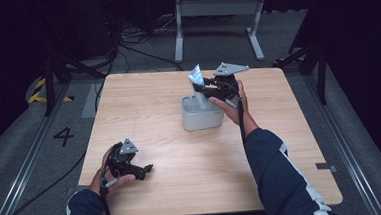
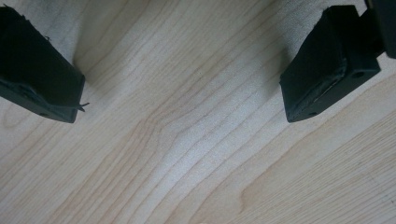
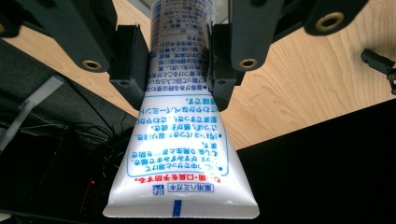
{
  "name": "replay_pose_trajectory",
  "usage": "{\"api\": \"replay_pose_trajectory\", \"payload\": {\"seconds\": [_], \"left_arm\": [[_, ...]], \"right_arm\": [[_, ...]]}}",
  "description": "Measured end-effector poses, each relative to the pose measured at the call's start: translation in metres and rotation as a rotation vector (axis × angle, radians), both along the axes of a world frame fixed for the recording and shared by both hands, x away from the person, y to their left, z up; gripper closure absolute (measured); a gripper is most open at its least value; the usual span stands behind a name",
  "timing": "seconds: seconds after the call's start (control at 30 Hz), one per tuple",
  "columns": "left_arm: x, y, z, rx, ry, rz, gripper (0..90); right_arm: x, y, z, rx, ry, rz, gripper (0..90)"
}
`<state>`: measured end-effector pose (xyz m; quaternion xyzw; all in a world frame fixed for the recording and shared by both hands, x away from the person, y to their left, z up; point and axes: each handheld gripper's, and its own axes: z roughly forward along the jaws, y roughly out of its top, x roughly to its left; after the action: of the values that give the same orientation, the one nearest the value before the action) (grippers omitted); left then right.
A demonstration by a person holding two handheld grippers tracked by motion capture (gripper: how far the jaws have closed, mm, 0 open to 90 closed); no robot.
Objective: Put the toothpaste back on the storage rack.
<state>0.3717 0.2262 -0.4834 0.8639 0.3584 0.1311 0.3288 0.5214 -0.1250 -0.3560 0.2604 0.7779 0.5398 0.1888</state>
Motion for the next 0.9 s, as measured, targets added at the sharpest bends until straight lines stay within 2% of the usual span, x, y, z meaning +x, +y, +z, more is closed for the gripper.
{"api": "replay_pose_trajectory", "payload": {"seconds": [0.4,0.9], "left_arm": [[0.0,0.0,0.0,0.0,0.002,0.0,0.2],[0.0,0.0,0.0,0.002,0.0,-0.002,0.2]], "right_arm": [[0.002,-0.008,-0.011,0.004,0.025,-0.016,63.6],[-0.002,-0.014,-0.022,-0.038,0.055,-0.002,62.4]]}}
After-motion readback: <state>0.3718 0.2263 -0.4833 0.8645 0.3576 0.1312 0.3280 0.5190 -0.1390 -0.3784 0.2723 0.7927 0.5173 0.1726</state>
